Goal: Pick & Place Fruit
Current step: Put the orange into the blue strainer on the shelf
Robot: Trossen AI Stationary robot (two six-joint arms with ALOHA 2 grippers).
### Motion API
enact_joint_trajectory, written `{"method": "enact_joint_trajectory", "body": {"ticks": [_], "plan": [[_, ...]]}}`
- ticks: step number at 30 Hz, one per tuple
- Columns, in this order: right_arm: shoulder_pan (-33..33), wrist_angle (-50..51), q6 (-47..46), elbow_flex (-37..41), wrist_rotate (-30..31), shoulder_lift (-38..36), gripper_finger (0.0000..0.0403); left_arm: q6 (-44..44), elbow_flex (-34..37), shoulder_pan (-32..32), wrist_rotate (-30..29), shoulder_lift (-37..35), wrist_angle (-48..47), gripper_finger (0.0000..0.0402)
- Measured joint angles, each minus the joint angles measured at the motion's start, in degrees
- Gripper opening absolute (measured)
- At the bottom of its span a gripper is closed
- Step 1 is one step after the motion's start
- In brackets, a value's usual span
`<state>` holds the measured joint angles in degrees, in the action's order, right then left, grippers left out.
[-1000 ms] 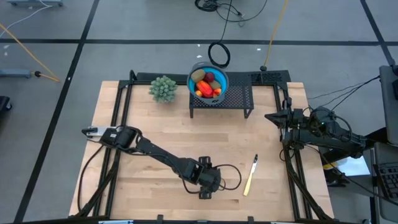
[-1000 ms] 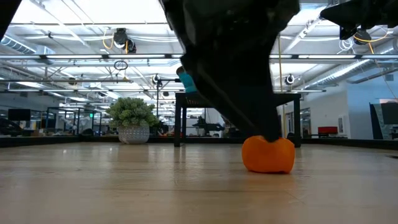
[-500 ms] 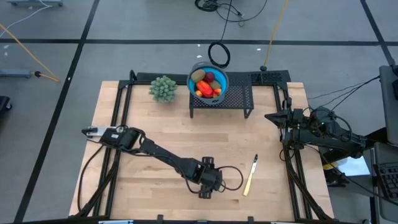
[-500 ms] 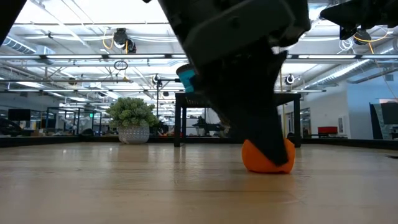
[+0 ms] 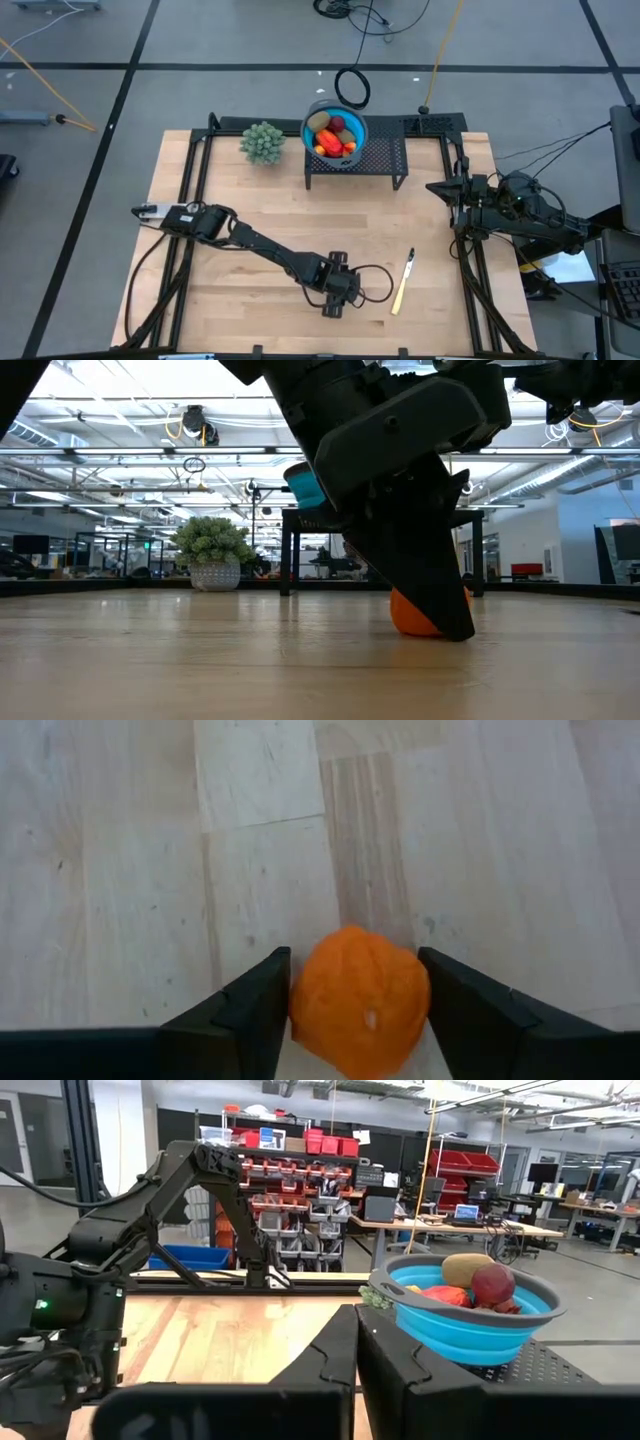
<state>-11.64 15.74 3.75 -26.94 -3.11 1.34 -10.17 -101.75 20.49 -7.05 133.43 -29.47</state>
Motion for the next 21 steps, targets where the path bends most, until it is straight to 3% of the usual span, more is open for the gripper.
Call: {"method": "enact_joint_trajectory", "body": {"ticks": [11, 21], "plan": [[0.0, 0.0, 0.0, 0.0, 0.0, 0.0, 0.0002, 0.0, 0.0, 0.0, -0.2, 0.0, -0.2, 0.0150], [0.0, 0.0, 0.1, 0.0, 0.0, 0.0, 0.0004, -0.2, 0.1, -0.3, -0.5, -0.3, -0.4, 0.0144]]}}
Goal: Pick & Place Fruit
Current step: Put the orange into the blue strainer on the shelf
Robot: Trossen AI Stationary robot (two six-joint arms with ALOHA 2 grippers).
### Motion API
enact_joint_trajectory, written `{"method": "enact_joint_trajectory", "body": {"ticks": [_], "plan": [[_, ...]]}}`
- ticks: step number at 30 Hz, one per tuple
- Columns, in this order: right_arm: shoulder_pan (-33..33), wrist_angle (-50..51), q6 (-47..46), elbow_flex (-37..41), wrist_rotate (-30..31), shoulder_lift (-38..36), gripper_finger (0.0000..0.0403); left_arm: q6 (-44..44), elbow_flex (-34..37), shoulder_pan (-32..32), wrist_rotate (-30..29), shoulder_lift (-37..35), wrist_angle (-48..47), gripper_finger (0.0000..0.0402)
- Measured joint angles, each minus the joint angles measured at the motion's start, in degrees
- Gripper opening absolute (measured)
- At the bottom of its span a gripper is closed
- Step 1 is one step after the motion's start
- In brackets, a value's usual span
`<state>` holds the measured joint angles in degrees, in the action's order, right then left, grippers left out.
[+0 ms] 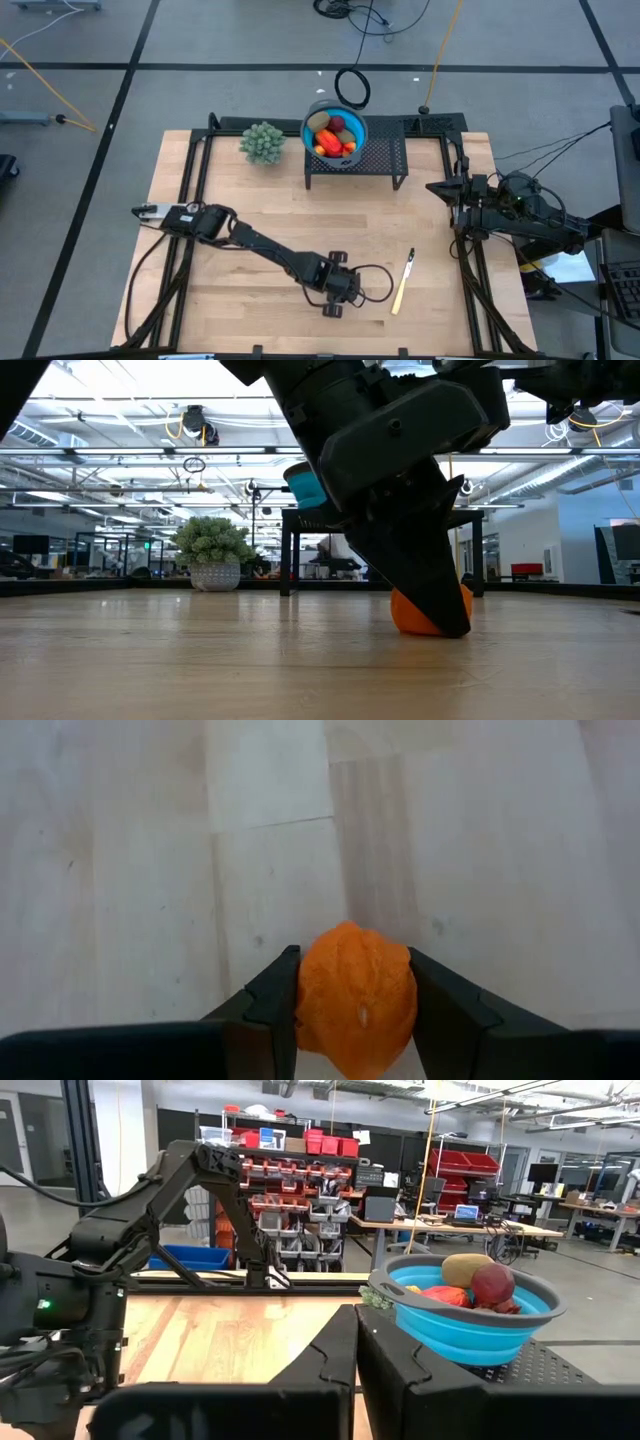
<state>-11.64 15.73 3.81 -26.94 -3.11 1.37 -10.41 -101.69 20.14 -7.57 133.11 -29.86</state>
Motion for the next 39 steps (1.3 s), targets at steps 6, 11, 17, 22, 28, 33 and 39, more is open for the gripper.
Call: {"method": "enact_joint_trajectory", "body": {"ticks": [6, 11, 17, 22, 28, 33, 39], "plan": [[0.0, 0.0, 0.0, 0.0, 0.0, 0.0, 0.0004, -0.2, 0.1, -0.9, -2.1, -2.0, -0.8, 0.0144], [0.0, -0.2, 0.0, 0.0, 0.0, 0.0, 0.0004, -0.4, 0.0, -1.4, -5.4, -6.1, 0.0, 0.0145], [0.0, -0.4, 0.0, 0.0, 0.0, 0.0, 0.0004, 0.1, 0.0, -2.7, -9.5, -10.9, 0.0, 0.0145], [0.0, -0.4, 0.0, 0.0, 0.0, 0.0, 0.0004, -0.2, -0.1, -4.3, -9.7, -13.8, 0.9, 0.0145], [0.0, -0.4, 0.1, 0.0, 0.0, 0.0, 0.0004, -1.3, -0.1, -6.2, -5.8, -17.8, 9.6, 0.0145], [0.0, -0.5, 0.1, 0.0, 0.0, 0.0, 0.0004, 1.7, -0.1, -7.5, 7.5, -20.2, 24.0, 0.0145], [0.0, -0.5, 0.1, 0.0, 0.0, 0.0, 0.0004, 2.3, -0.2, -9.2, 24.6, -21.1, 40.4, 0.0145]]}}
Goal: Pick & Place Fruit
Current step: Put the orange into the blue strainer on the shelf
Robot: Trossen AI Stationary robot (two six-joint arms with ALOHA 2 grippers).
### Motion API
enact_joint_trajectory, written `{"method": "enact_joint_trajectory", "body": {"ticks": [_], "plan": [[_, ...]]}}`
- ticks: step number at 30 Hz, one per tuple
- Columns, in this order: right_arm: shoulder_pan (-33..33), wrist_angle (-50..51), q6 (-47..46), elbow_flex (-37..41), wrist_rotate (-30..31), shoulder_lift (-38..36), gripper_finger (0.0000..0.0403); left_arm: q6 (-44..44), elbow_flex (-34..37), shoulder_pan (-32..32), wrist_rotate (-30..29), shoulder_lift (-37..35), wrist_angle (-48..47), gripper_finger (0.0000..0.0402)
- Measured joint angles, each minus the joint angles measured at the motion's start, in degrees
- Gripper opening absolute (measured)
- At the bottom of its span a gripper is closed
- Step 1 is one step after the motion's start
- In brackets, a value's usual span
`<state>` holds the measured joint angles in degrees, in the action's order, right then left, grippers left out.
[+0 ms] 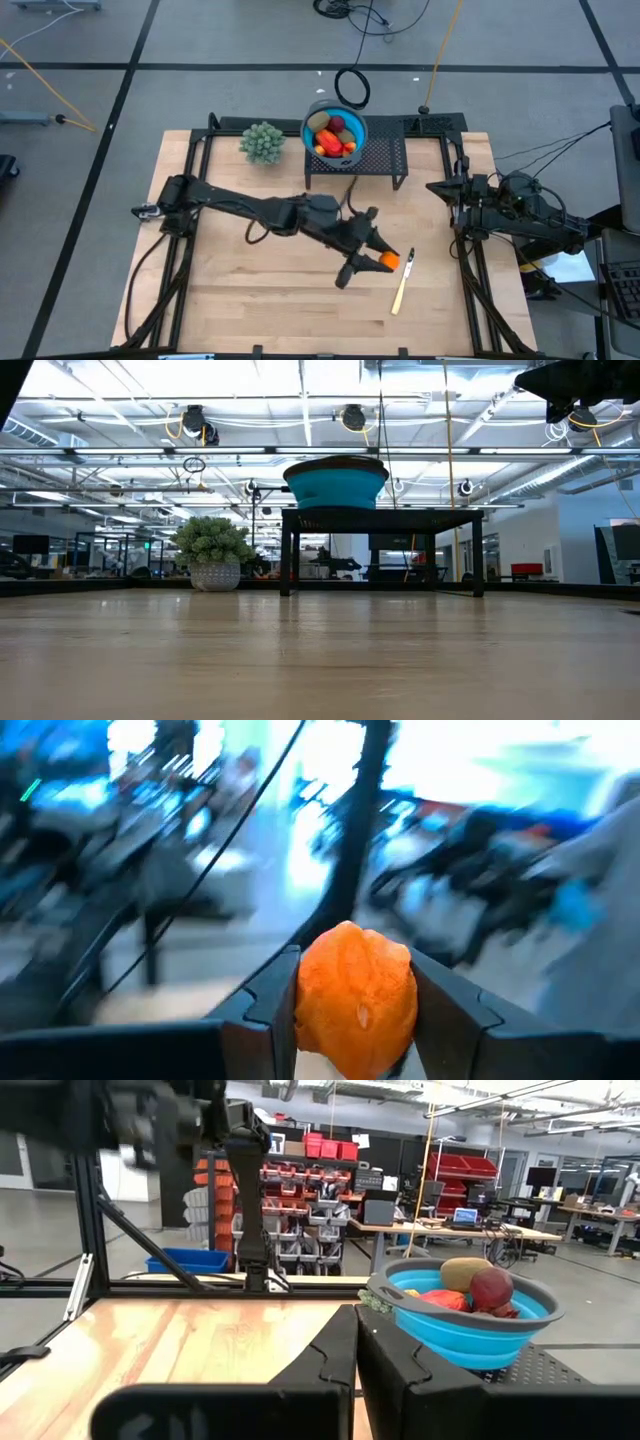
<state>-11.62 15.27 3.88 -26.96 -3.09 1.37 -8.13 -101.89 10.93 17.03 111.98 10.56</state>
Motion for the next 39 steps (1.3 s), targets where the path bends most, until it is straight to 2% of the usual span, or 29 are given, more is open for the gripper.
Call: {"method": "enact_joint_trajectory", "body": {"ticks": [3, 9, 20, 27, 29, 33, 39], "plan": [[0.0, 0.0, 0.0, 0.0, 0.0, 0.0, 0.0004, -1.3, 0.0, -0.8, 6.0, -0.1, 6.8, 0.0145], [0.0, 0.0, 0.0, 0.0, 0.0, 0.0, 0.0004, -3.1, 0.0, -1.3, 12.7, 0.0, 17.9, 0.0145], [0.0, 0.0, 0.0, 0.0, 0.0, 0.0, 0.0004, -4.4, 0.0, -0.7, 18.5, -0.1, 32.8, 0.0145], [0.0, 0.0, 1.8, 0.0, 0.0, 0.0, 0.0004, -4.9, 0.0, 0.0, 19.2, 0.0, 34.1, 0.0145], [0.0, 0.0, 5.0, 0.0, 0.0, 0.0, 0.0004, -6.2, 0.0, 0.0, 18.2, 0.0, 33.5, 0.0145], [0.0, 0.0, 7.6, 0.0, 0.0, 0.0, 0.0004, -11.6, 0.0, 0.1, 11.2, -0.1, 28.2, 0.0145], [0.0, 0.0, 7.8, 0.0, 0.0, 0.0, 0.0004, -22.1, 0.0, -0.2, -5.4, 0.0, 15.2, 0.0145]]}}
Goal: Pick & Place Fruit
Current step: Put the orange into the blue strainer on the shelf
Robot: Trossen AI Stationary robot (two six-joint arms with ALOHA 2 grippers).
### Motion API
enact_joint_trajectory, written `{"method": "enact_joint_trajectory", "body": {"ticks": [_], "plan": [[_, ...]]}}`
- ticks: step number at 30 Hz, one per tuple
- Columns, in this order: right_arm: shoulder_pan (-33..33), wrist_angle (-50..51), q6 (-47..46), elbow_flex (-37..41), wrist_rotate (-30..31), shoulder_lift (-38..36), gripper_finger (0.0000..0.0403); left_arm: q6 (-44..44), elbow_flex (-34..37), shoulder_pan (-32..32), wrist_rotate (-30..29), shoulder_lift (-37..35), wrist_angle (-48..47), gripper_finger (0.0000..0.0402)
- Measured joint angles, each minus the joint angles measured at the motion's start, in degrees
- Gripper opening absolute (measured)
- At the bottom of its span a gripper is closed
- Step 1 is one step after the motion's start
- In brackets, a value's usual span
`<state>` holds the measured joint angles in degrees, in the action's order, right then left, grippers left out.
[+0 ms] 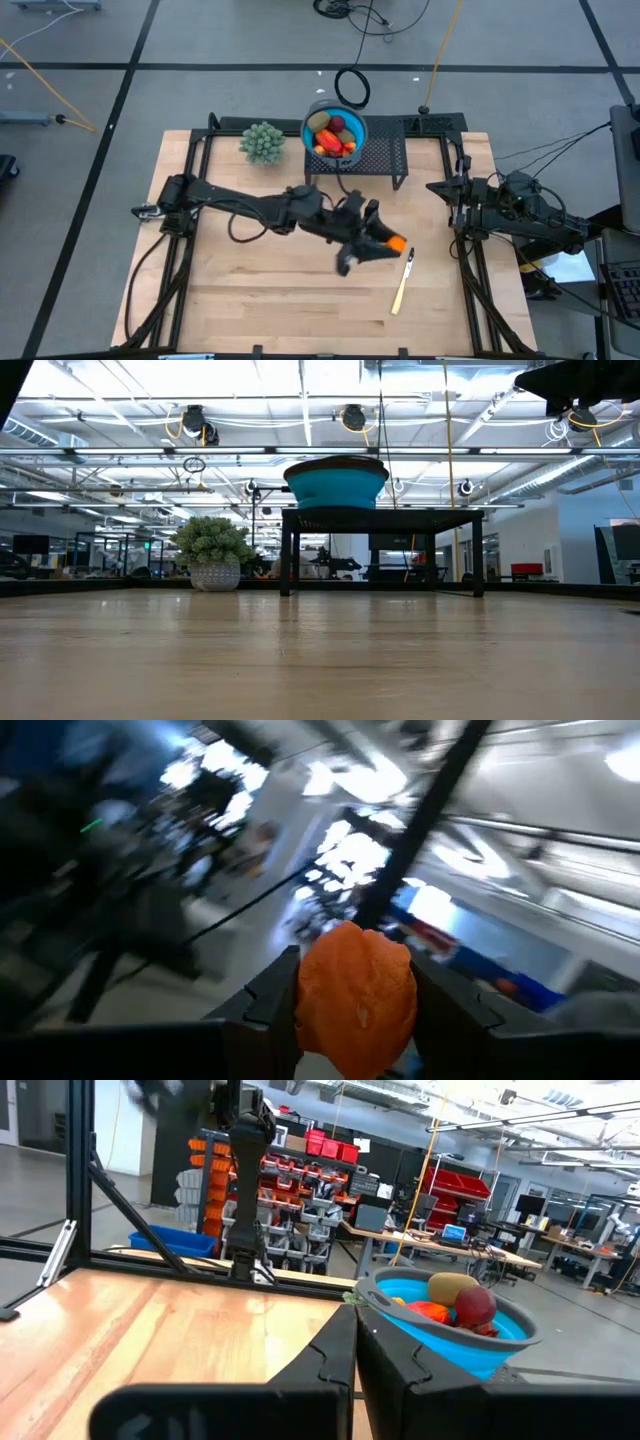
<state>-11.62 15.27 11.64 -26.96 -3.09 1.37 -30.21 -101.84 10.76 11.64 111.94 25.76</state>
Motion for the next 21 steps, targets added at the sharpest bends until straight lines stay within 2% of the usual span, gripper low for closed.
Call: {"method": "enact_joint_trajectory", "body": {"ticks": [4, 8, 14, 21], "plan": [[0.0, 0.0, 0.0, 0.0, 0.0, 0.0, 0.0004, -3.0, 0.0, -0.7, -7.2, 0.0, -8.3, 0.0145], [0.0, 0.0, 0.0, 0.0, 0.0, 0.0, 0.0004, -2.0, 0.0, -1.9, -11.2, 0.0, -16.4, 0.0145], [0.0, 0.0, 0.0, 0.0, 0.0, 0.0, 0.0004, 2.9, 0.0, -4.6, -14.8, -0.3, -28.8, 0.0145], [0.0, 0.0, 0.0, 0.0, 0.0, 0.0, 0.0004, 13.6, 0.0, -8.8, -18.6, -3.1, -39.4, 0.0145]]}}
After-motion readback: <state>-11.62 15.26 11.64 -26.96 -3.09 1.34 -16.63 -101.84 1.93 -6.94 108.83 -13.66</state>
